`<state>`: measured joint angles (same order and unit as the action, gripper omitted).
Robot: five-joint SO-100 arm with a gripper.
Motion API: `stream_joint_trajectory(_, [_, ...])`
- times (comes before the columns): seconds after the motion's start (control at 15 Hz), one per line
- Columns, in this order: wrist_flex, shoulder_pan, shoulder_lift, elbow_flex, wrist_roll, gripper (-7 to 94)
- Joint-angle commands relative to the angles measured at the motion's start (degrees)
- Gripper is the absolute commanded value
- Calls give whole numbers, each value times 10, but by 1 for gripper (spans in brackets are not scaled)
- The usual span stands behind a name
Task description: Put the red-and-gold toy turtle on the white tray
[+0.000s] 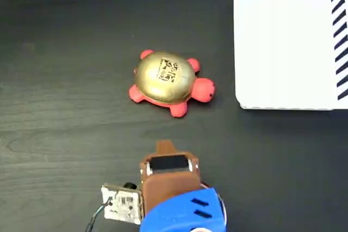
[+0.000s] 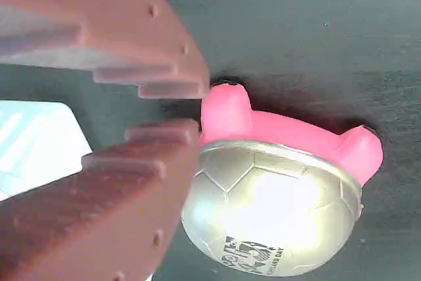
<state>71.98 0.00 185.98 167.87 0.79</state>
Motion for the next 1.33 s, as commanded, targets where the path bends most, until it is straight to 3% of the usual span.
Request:
stream_joint_trajectory(0.0, [6,-4,2,-6,5,0])
stream_joint_trajectory(1.27, [6,-23,2,-6,-12,0])
